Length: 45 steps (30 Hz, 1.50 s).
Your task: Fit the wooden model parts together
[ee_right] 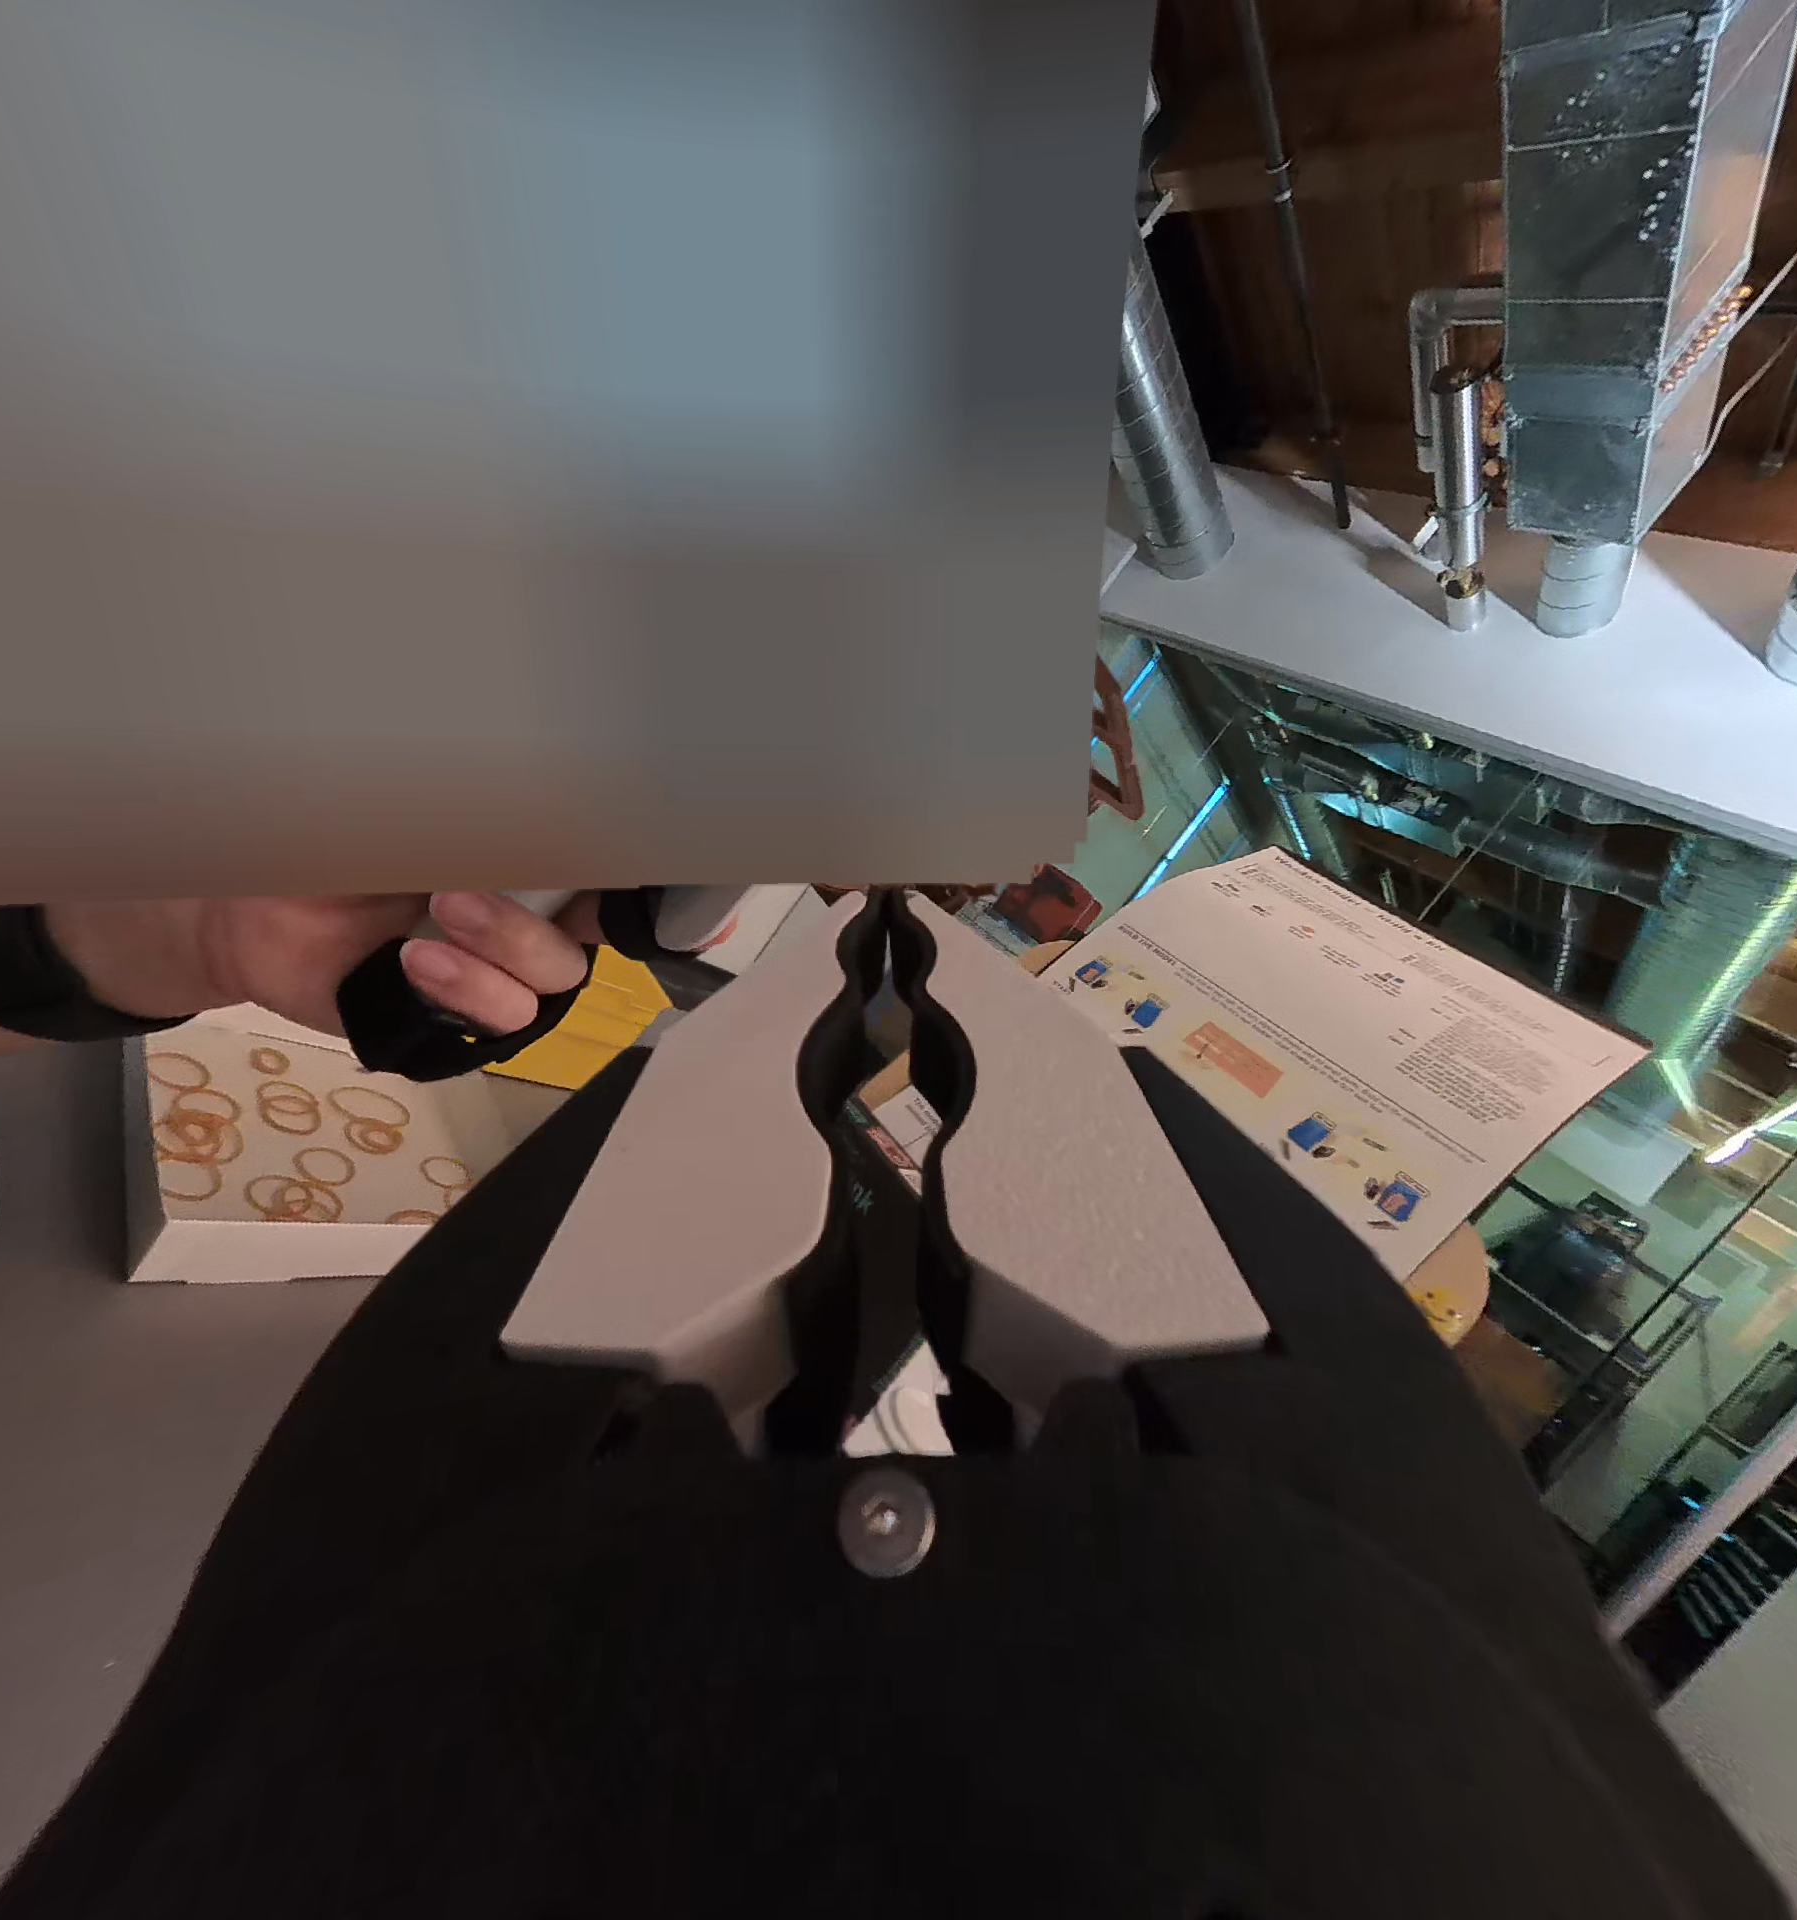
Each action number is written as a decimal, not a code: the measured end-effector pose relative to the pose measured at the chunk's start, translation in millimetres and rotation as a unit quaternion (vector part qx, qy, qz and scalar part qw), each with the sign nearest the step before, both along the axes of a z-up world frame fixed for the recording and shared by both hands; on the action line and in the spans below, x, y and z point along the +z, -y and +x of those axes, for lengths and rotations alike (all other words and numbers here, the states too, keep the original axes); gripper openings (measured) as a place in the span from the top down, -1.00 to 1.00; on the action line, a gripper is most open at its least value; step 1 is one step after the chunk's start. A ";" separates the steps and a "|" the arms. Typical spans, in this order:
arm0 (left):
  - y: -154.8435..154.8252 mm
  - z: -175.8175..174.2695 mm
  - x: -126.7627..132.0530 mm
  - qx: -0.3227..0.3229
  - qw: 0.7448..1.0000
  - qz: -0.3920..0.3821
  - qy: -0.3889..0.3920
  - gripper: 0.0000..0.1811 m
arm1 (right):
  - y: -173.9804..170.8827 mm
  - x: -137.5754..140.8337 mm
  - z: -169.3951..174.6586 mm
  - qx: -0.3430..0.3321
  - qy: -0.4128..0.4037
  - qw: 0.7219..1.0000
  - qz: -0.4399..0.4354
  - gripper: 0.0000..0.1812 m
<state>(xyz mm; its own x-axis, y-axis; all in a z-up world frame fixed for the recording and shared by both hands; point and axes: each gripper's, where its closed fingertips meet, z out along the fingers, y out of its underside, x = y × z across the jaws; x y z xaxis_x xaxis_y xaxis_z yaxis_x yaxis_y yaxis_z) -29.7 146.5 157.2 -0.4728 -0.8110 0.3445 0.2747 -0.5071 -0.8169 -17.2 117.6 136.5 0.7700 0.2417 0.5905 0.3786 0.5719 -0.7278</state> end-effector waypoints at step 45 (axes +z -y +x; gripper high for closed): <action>-25.6 1.9 -8.0 0.050 0.999 0.008 0.013 1.00 | -29.9 -21.8 21.2 0.208 -0.222 0.920 -0.248 1.00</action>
